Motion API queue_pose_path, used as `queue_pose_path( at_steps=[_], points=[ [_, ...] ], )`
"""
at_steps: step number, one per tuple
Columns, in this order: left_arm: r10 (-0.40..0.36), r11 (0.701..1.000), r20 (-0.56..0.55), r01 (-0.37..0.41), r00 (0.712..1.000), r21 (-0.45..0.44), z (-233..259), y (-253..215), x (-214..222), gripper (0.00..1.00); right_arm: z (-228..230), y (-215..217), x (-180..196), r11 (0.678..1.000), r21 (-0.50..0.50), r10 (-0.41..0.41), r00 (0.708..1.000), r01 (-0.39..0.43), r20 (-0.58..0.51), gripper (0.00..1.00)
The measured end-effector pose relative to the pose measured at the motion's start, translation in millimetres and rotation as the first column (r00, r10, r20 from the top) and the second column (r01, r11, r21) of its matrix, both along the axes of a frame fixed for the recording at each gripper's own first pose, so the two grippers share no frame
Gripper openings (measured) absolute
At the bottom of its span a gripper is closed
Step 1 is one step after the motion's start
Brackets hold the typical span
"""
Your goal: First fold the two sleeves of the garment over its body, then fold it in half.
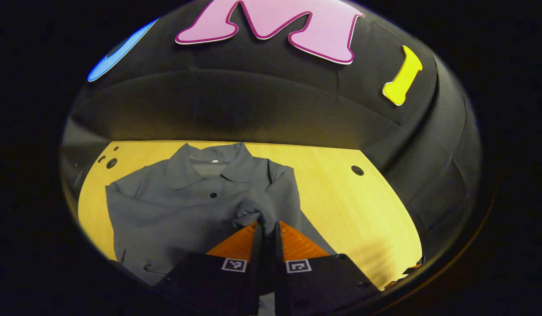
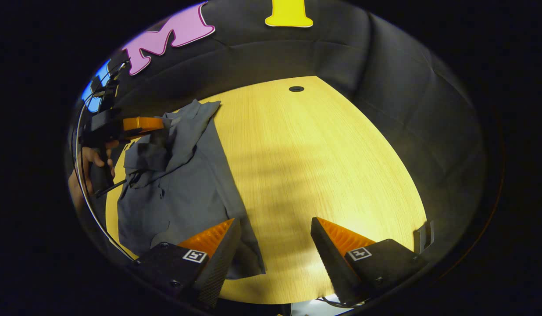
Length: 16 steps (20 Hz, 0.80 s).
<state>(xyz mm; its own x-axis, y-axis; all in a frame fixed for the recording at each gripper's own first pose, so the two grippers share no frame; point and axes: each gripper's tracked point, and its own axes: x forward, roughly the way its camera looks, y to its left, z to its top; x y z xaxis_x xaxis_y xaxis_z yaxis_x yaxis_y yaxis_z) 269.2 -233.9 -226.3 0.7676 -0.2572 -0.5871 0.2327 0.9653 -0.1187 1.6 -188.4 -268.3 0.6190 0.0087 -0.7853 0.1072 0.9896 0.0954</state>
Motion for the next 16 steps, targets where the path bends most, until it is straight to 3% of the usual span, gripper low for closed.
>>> queue_pose_path(
  at_steps=[1,3,4,9,16],
  points=[
    [-0.017,1.000,0.002,0.017,1.000,-0.013,4.3,-2.9,-4.0,0.22,-0.6,2.0,-1.0,1.000,0.000,0.005,1.000,-0.005,-0.002,0.99],
    [-0.044,0.999,0.026,0.045,0.999,-0.021,13.3,-0.1,-7.2,0.53,2.2,11.0,0.7,1.000,0.004,0.023,1.000,-0.023,0.004,0.99],
    [-0.049,0.998,0.047,0.050,0.998,-0.025,20.3,3.9,-10.3,0.51,3.0,17.1,1.4,0.999,0.005,0.033,0.999,-0.033,0.007,0.99],
    [0.000,0.999,0.087,0.005,0.996,-0.049,37.2,74.6,-54.0,0.95,-3.2,44.5,4.9,0.996,0.039,0.079,0.997,-0.079,-0.008,0.99],
    [0.176,0.984,0.037,-0.176,0.984,0.006,22.9,227.8,-142.3,0.96,-29.8,59.7,-1.1,0.994,0.088,0.076,0.995,-0.071,-0.058,0.99]
  ],
)
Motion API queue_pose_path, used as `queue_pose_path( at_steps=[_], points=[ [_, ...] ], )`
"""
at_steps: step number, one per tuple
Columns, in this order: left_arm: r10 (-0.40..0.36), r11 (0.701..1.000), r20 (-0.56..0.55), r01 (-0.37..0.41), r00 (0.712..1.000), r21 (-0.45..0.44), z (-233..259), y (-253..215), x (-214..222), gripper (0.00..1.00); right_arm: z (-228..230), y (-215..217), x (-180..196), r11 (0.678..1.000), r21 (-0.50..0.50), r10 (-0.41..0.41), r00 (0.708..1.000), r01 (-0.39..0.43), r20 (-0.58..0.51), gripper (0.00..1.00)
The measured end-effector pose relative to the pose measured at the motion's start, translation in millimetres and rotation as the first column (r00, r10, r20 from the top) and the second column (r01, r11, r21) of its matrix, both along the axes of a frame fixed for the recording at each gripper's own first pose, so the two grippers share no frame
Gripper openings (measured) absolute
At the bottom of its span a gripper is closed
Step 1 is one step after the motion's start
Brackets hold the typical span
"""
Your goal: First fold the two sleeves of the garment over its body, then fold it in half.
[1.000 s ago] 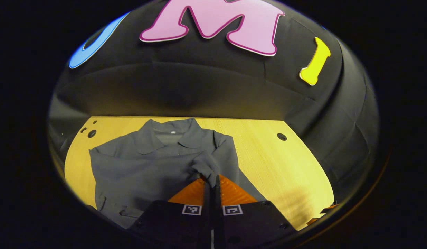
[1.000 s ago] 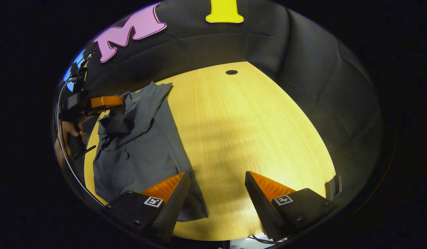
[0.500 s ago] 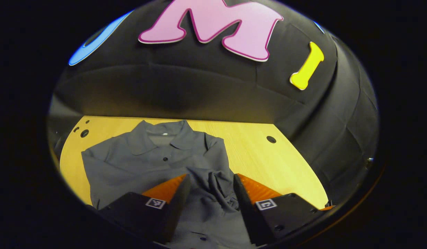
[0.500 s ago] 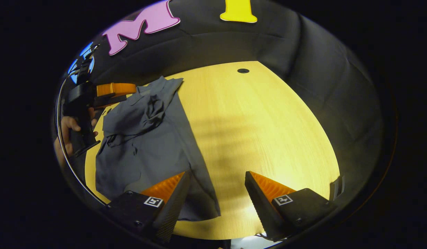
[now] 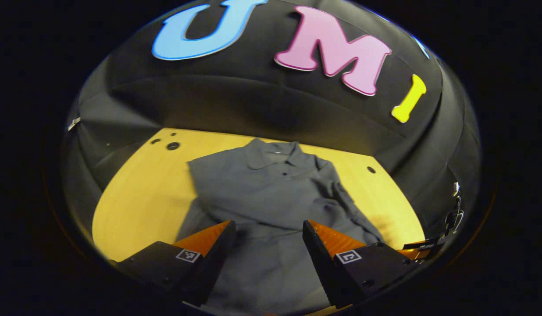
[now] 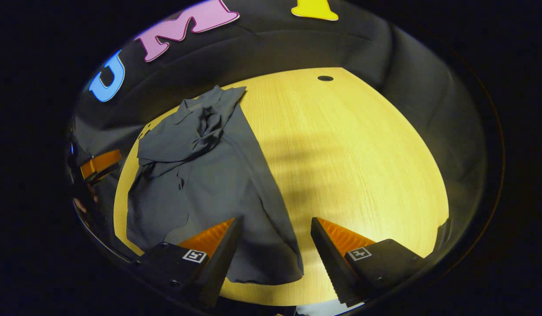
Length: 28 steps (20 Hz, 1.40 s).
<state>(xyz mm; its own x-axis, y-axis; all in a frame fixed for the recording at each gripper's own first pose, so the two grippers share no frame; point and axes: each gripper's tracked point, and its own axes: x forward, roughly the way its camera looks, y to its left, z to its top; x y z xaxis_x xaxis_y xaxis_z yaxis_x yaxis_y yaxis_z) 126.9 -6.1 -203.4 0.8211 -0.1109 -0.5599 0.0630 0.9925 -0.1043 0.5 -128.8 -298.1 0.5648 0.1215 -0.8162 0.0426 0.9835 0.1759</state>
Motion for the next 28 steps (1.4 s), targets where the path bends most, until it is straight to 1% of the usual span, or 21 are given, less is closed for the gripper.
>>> queue_pose_path(
  at_steps=[1,2,4,6,9,11,12,14,15,16,17,18,19,21,22,24,25,26,27,28],
  points=[
    [0.032,0.999,-0.011,-0.032,0.999,0.005,-4.1,18.1,-13.4,0.92,-5.0,1.2,-4.6,1.000,0.004,-0.004,1.000,0.004,-0.017,0.99],
    [0.063,0.998,-0.022,-0.063,0.998,0.004,-8.9,35.2,-25.7,0.96,-9.6,2.0,-7.1,1.000,-0.003,-0.009,1.000,0.009,-0.027,0.99],
    [0.124,0.992,-0.051,-0.123,0.991,0.016,-24.5,65.3,-51.0,0.96,-15.6,7.6,-11.6,1.000,-0.009,-0.005,0.999,0.004,-0.053,0.99],
    [0.188,0.982,-0.097,-0.185,0.977,0.033,-47.4,91.0,-81.1,0.96,-23.4,12.8,-18.8,1.000,-0.020,0.006,0.997,-0.007,-0.073,0.99],
    [0.235,0.972,-0.174,-0.229,0.956,0.057,-84.1,113.1,-122.1,0.96,-30.4,21.3,-26.1,0.997,-0.070,0.029,0.995,-0.036,-0.092,1.00],
    [0.237,0.971,-0.196,-0.226,0.952,0.074,-96.0,122.0,-137.6,0.96,-33.8,26.9,-32.6,0.992,-0.110,0.056,0.994,-0.066,-0.098,0.99],
    [0.231,0.972,-0.201,-0.219,0.952,0.079,-99.5,124.1,-141.7,0.96,-36.4,31.3,-36.4,0.990,-0.115,0.066,0.992,-0.079,-0.110,0.99],
    [0.219,0.976,-0.211,-0.209,0.953,0.067,-104.7,124.2,-142.4,0.96,-39.8,34.5,-38.5,0.984,-0.153,0.072,0.990,-0.090,-0.120,0.99],
    [0.210,0.978,-0.215,-0.201,0.954,0.061,-109.0,121.1,-142.7,0.92,-42.2,32.8,-39.3,0.979,-0.179,0.074,0.989,-0.096,-0.126,1.00],
    [0.205,0.979,-0.220,-0.194,0.954,0.070,-113.8,120.2,-143.6,0.96,-42.9,32.5,-39.3,0.975,-0.199,0.073,0.989,-0.098,-0.127,0.99],
    [0.195,0.980,-0.224,-0.181,0.955,0.080,-119.8,120.1,-144.7,0.96,-43.2,34.2,-38.5,0.974,-0.205,0.069,0.989,-0.095,-0.129,1.00],
    [0.185,0.982,-0.227,-0.169,0.956,0.090,-124.2,117.7,-146.5,0.92,-42.6,34.3,-38.3,0.975,-0.205,0.058,0.990,-0.084,-0.130,0.99],
    [0.173,0.983,-0.232,-0.154,0.957,0.095,-128.4,113.8,-147.4,0.96,-42.7,34.4,-37.0,0.977,-0.201,0.048,0.990,-0.073,-0.130,1.00],
    [0.172,0.981,-0.233,-0.145,0.957,0.131,-133.1,112.4,-151.0,0.96,-43.1,35.1,-38.8,0.978,-0.202,0.032,0.992,-0.058,-0.126,0.99],
    [0.159,0.981,-0.234,-0.127,0.959,0.148,-134.9,109.4,-153.1,0.98,-43.1,37.3,-39.2,0.979,-0.200,0.016,0.992,-0.041,-0.124,0.99],
    [0.122,0.976,-0.229,-0.075,0.966,0.203,-137.9,106.6,-156.8,0.98,-43.0,43.2,-40.5,0.980,-0.198,-0.009,0.994,-0.013,-0.112,0.91],
    [0.108,0.976,-0.217,-0.062,0.970,0.208,-137.1,104.1,-153.1,0.98,-43.2,45.2,-40.2,0.981,-0.196,-0.014,0.995,-0.007,-0.103,0.84],
    [0.109,0.977,-0.226,-0.063,0.968,0.202,-136.8,102.7,-153.9,0.95,-43.6,48.8,-39.7,0.981,-0.193,-0.014,0.995,-0.004,-0.094,0.80],
    [0.107,0.981,-0.223,-0.066,0.969,0.184,-140.6,100.6,-152.5,0.91,-43.2,53.6,-38.4,0.982,-0.191,-0.014,0.997,-0.001,-0.081,0.69],
    [0.106,0.981,-0.224,-0.064,0.969,0.185,-137.9,99.1,-151.8,0.86,-42.9,58.3,-37.8,0.982,-0.187,-0.014,0.997,0.000,-0.074,0.61]
  ],
)
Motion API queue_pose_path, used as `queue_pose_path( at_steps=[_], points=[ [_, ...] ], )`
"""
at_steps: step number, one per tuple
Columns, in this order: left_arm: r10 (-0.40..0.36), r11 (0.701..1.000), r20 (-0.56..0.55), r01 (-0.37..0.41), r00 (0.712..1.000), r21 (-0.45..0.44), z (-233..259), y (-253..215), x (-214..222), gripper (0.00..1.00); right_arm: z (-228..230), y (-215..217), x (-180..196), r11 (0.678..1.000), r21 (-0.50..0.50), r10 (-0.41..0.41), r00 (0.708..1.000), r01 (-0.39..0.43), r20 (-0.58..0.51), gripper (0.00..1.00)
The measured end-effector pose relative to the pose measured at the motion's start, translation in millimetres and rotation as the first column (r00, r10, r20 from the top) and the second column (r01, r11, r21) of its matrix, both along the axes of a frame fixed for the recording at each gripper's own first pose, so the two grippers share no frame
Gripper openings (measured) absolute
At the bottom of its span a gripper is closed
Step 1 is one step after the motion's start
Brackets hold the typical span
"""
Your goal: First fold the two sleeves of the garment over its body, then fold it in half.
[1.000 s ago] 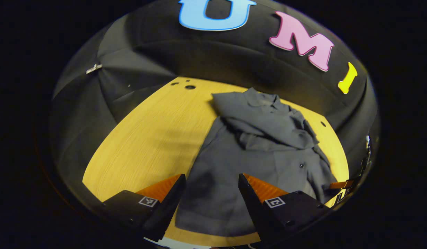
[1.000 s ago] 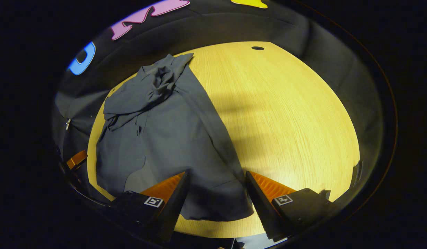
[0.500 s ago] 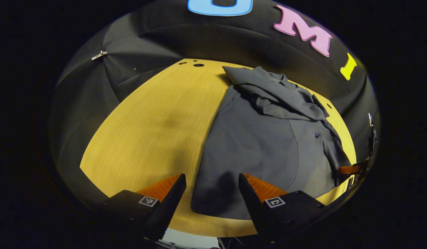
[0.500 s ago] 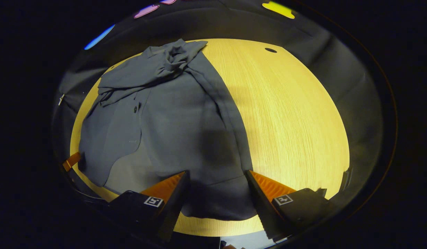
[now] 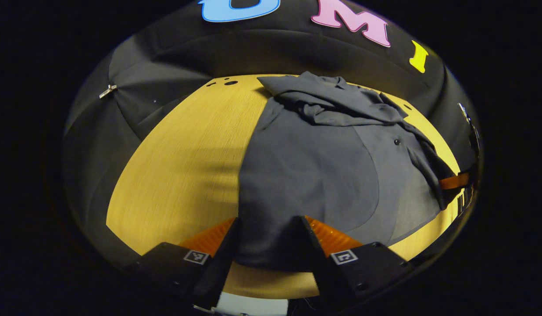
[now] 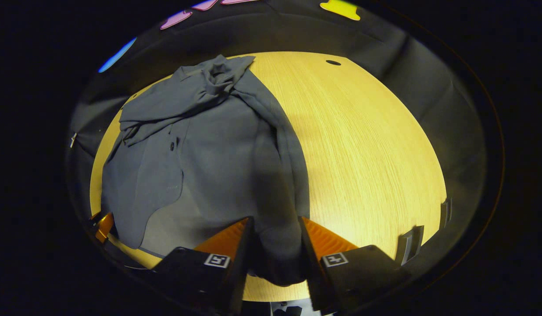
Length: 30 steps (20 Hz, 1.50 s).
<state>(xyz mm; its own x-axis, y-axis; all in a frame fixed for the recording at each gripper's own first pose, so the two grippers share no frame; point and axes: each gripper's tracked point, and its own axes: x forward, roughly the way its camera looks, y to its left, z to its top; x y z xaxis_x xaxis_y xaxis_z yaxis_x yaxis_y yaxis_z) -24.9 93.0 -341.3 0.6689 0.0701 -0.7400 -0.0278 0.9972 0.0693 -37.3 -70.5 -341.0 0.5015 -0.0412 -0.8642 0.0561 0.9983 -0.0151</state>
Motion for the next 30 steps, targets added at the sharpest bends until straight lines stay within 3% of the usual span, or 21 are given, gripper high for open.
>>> queue_pose_path(
  at_steps=[1,2,3,4,5,6,8,9,10,14,16,18,30],
  points=[
    [-0.016,1.000,-0.001,0.016,1.000,0.000,-1.2,-3.1,-2.5,0.80,-0.2,4.6,-0.2,1.000,0.006,0.001,1.000,-0.001,0.005,0.39],
    [-0.041,0.999,0.001,0.041,0.999,0.003,0.0,-7.9,-3.8,0.73,0.2,8.5,-0.1,1.000,0.008,-0.001,1.000,0.001,0.006,0.40],
    [-0.058,0.998,-0.002,0.058,0.998,0.005,-1.6,-10.9,-3.7,0.65,-0.9,7.7,0.0,1.000,0.000,-0.001,1.000,0.001,0.005,0.16],
    [-0.069,0.998,-0.001,0.069,0.998,0.005,-1.9,-14.8,-3.2,0.51,-1.2,7.3,-0.2,1.000,-0.006,0.015,1.000,-0.015,0.004,0.22],
    [-0.071,0.997,-0.002,0.071,0.997,-0.003,-2.3,-20.1,-0.5,0.46,-0.5,7.2,-1.3,0.999,-0.008,0.032,1.000,-0.032,-0.001,0.22],
    [-0.061,0.998,-0.006,0.061,0.998,-0.009,-2.4,-23.8,-2.1,0.29,-0.3,7.9,-0.9,0.999,-0.002,0.040,0.999,-0.040,-0.005,0.22],
    [-0.052,0.998,-0.006,0.052,0.999,-0.017,-2.1,-25.8,-2.7,0.15,-0.9,9.8,0.1,0.999,0.021,0.042,0.999,-0.042,-0.017,0.22],
    [-0.048,0.999,-0.003,0.048,0.999,-0.019,-2.9,-25.8,-3.0,0.11,1.2,10.3,0.5,0.999,0.035,0.024,1.000,-0.023,-0.018,0.30],
    [-0.049,0.999,0.002,0.049,0.999,-0.023,-2.7,-26.3,-2.8,0.08,1.2,6.7,-0.1,0.999,0.040,0.021,1.000,-0.021,-0.021,0.09],
    [-0.096,0.993,-0.013,0.095,0.995,-0.064,-2.2,-31.1,-1.6,0.06,-1.8,11.9,-1.2,0.989,0.000,0.150,0.988,-0.150,-0.035,0.07],
    [-0.075,0.991,-0.041,0.070,0.996,-0.111,0.7,-30.9,-0.4,0.06,2.1,12.4,-2.3,0.966,-0.049,0.251,0.967,-0.252,-0.033,0.06],
    [-0.053,0.991,-0.056,0.046,0.997,-0.124,4.4,-26.3,1.0,0.06,3.6,16.1,-0.7,0.952,-0.062,0.299,0.954,-0.300,-0.037,0.06],
    [-0.023,0.983,0.059,0.034,0.998,-0.181,85.3,-54.3,38.1,0.06,67.3,12.9,24.3,0.972,0.092,0.207,0.972,-0.218,0.110,0.06]
  ],
)
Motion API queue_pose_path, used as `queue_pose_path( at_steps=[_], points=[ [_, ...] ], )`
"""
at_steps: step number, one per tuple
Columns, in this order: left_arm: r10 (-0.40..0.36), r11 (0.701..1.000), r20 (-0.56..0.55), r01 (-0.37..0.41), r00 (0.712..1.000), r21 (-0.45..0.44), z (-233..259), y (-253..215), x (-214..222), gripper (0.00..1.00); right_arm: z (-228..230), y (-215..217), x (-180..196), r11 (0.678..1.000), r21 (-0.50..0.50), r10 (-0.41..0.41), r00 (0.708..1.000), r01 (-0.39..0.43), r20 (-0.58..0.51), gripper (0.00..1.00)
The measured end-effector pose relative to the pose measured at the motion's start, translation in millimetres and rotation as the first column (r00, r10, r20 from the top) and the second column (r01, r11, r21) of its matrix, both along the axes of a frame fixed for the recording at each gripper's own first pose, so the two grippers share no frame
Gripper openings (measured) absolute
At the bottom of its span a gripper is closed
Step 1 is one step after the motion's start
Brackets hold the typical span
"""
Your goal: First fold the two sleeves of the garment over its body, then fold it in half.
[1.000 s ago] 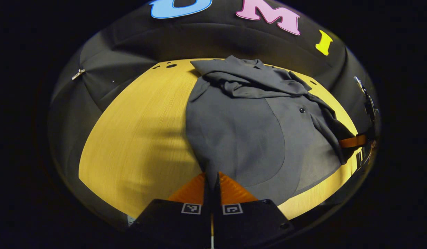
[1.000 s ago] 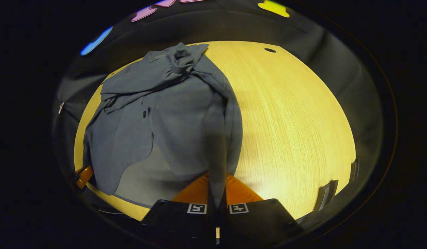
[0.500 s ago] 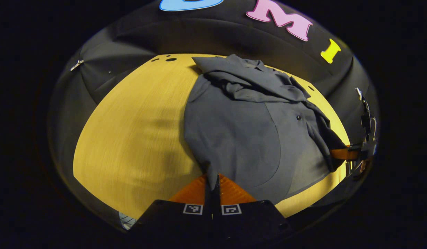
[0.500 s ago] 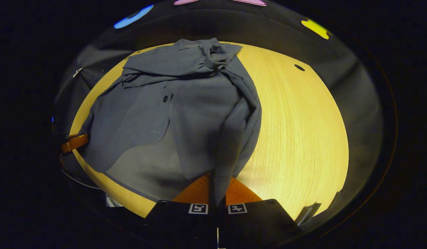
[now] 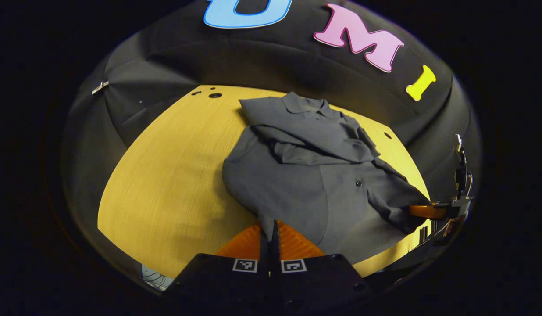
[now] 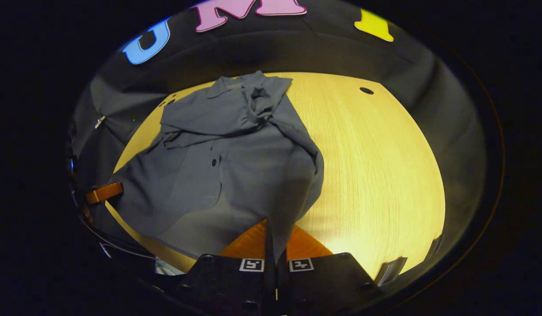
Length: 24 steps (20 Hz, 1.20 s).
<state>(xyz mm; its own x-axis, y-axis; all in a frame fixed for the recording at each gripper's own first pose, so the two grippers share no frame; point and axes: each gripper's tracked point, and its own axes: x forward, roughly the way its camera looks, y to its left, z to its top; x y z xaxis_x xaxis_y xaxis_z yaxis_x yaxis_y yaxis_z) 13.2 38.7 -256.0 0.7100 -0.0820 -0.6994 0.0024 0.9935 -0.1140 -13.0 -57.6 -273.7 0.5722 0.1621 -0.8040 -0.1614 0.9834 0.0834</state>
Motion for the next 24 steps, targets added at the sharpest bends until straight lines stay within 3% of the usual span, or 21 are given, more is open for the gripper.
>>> queue_pose_path(
  at_steps=[7,11,24],
  points=[
    [0.011,1.000,0.077,-0.009,0.997,-0.023,39.7,-8.4,32.2,0.06,47.8,15.8,44.3,0.998,0.054,0.007,0.994,-0.013,0.111,0.06],
    [0.035,0.999,0.130,-0.030,0.991,-0.042,64.6,-5.4,57.3,0.06,71.1,24.2,74.2,0.999,0.035,0.035,0.982,-0.042,0.183,0.06],
    [0.037,0.999,0.293,-0.030,0.955,-0.029,119.1,-1.6,187.9,0.05,98.6,39.3,200.1,0.997,0.044,0.045,0.943,-0.063,0.330,0.06]
  ],
)
